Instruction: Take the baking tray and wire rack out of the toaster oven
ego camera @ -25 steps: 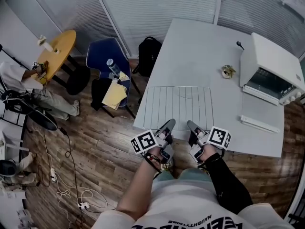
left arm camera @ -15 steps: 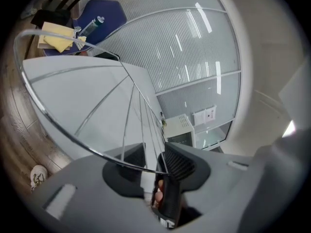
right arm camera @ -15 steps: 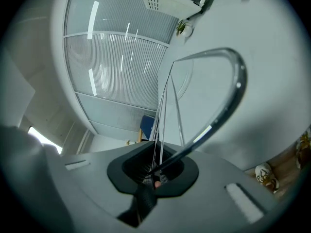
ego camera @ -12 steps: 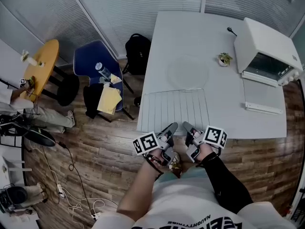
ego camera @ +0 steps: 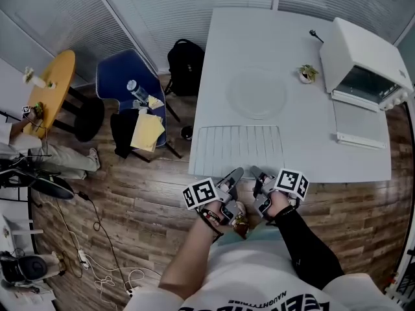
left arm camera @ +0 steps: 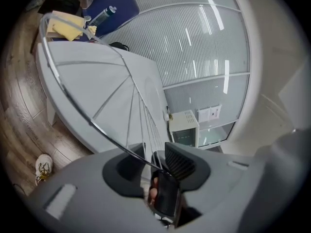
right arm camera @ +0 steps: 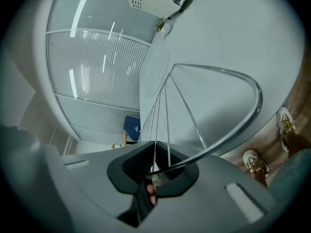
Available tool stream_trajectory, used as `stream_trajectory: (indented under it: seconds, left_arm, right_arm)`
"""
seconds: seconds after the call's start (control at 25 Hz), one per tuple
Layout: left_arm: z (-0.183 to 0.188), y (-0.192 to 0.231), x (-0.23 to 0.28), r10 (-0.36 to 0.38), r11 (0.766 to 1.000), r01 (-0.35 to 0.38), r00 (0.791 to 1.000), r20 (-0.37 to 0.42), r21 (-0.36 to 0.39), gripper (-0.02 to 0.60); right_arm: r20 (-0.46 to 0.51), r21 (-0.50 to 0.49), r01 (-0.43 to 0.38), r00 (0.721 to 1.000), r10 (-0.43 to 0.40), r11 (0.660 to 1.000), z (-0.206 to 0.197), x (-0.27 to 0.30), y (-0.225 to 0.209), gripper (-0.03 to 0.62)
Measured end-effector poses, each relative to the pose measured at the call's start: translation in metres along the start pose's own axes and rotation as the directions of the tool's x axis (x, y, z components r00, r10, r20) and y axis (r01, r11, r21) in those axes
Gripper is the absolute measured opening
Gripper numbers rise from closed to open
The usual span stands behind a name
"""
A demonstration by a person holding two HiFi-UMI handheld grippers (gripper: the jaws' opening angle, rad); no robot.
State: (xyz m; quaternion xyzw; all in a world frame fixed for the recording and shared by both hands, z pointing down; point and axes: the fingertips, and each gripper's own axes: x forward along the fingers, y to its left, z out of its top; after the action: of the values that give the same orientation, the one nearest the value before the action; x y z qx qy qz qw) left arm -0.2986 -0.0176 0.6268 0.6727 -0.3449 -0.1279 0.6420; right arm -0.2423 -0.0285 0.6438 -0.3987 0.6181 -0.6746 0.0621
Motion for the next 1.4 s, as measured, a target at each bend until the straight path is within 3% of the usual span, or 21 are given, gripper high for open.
stream_trajectory:
  seconds: [0.24, 0.36, 0.56, 0.88, 1.4]
  left_arm:
    - [-0.005, 0.009, -0.002, 0.028, 1.0, -0.028, 0.999, -0.046, -0.003, 0.126]
    - [-0.011, 0.011, -0.002, 0.04, 0.999, -0.039, 0.996, -0.081, 0.009, 0.126]
    - [-0.012, 0.009, -0.003, 0.035, 0.999, -0.034, 0.995, -0.094, 0.011, 0.126]
    - [-0.004, 0.019, -0.007, 0.073, 0.997, -0.074, 0.994, -0.078, -0.004, 0.126]
    - [-0.033, 0.056, -0.012, 0.235, 0.972, -0.232, 0.947, -0.219, 0.039, 0.148]
  right_arm:
    - [0.022, -0.08, 0.058, 0.998, -0.057, 0.995, 0.001, 0.003, -0.003, 0.009]
    - [-0.012, -0.113, 0.049, 0.999, -0.05, 0.992, -0.008, 0.004, 0.001, 0.017]
    - [-0.063, -0.162, 0.044, 0.997, -0.054, 0.986, -0.02, 0.003, 0.006, 0.1]
    - [-0.106, -0.175, 0.005, 0.994, -0.023, 0.985, -0.035, -0.001, 0.007, 0.137]
    - [-0.187, -0.21, 0.128, 0.968, -0.169, 0.969, -0.056, -0.007, -0.027, 0.166]
